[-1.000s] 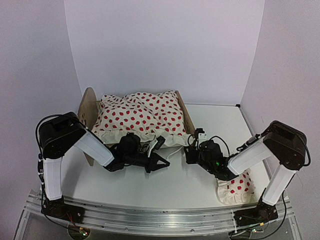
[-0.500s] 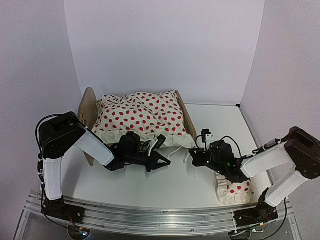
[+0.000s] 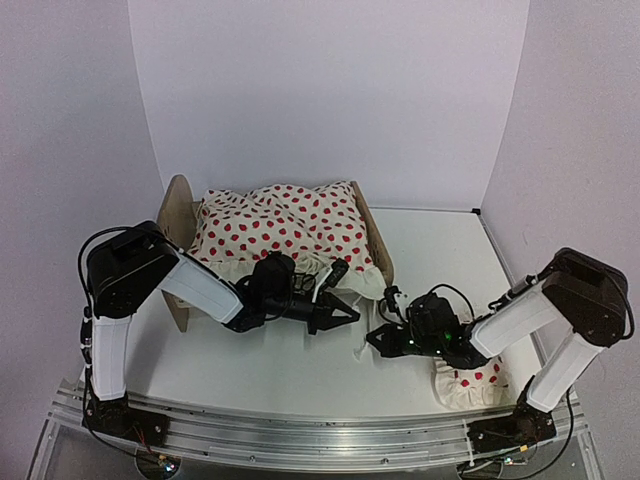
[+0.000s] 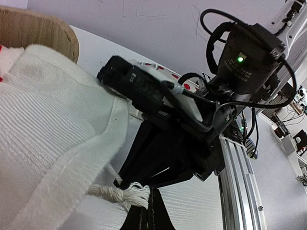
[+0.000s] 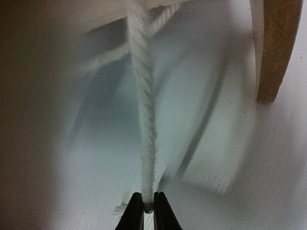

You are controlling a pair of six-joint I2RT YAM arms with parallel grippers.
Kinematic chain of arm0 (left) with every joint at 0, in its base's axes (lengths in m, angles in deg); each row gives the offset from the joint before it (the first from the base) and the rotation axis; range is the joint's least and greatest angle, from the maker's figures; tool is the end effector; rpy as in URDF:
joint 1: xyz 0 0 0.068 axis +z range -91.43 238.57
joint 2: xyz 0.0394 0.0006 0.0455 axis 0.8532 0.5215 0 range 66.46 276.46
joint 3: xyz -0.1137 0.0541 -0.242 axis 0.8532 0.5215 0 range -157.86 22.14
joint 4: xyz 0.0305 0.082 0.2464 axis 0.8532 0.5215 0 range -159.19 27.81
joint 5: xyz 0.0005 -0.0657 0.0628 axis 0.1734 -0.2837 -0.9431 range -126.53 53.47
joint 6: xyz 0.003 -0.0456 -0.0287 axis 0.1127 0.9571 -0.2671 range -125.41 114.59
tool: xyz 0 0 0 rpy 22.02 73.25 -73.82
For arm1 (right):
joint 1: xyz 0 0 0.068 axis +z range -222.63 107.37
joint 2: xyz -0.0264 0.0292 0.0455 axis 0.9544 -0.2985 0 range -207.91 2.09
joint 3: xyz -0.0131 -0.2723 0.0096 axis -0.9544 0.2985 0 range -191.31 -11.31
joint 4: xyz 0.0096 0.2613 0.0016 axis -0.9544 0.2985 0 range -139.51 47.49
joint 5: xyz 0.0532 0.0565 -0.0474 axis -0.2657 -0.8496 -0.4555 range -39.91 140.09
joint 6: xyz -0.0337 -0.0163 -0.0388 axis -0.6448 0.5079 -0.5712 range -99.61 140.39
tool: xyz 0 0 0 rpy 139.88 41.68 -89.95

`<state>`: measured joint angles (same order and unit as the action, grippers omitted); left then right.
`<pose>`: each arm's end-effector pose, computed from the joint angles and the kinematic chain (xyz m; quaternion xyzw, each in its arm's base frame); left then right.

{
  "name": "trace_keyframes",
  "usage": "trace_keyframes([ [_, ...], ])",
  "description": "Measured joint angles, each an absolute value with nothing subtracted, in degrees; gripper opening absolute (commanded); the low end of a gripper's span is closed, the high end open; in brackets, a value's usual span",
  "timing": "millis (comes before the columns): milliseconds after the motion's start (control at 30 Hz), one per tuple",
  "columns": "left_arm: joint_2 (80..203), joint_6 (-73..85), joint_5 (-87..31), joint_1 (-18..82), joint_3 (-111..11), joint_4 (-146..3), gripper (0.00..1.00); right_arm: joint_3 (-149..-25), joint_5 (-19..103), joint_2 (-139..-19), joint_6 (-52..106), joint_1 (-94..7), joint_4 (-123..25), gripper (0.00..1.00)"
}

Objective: Set up the pet bed

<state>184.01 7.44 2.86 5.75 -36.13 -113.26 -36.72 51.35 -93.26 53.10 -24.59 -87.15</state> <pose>0.2340 -0.3458 0.1409 0.4480 0.6330 -0.5350 0.3353 0.1862 0.2060 0.1083 -0.1116 0.8686 0.3052 0.3739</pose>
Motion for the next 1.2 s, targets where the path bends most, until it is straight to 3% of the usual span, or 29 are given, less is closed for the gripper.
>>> trace_keyframes([
  [167,187.77,9.35,2.71,4.81,-38.50,-111.60,0.00,-36.64,50.42,-92.33,53.72,-24.89,-86.92,0.41],
  [300,188.68,9.83,2.52,4.55,-39.81,-110.77,0.00,-35.73,50.84,-85.07,53.62,-24.97,-80.05,0.58],
  [500,188.68,10.75,2.58,4.50,-40.93,-109.17,0.00,-38.40,50.73,-70.99,48.73,-25.00,-64.71,0.70],
  [667,188.70,10.95,2.71,4.44,-41.28,-108.10,0.00,-40.80,48.60,-65.54,50.72,-27.06,-57.66,0.68],
  [800,188.70,10.97,2.50,4.09,-41.28,-108.09,0.00,-43.65,46.01,-73.03,59.07,-28.90,-58.30,0.63],
  [933,188.70,10.96,2.34,3.55,-41.28,-108.15,0.00,-43.34,44.59,-78.24,66.81,-29.80,-61.86,0.52],
  [1200,189.33,10.89,2.26,2.63,-41.28,-108.40,0.00,-44.87,37.62,-86.27,74.24,-31.58,-69.45,0.45],
])
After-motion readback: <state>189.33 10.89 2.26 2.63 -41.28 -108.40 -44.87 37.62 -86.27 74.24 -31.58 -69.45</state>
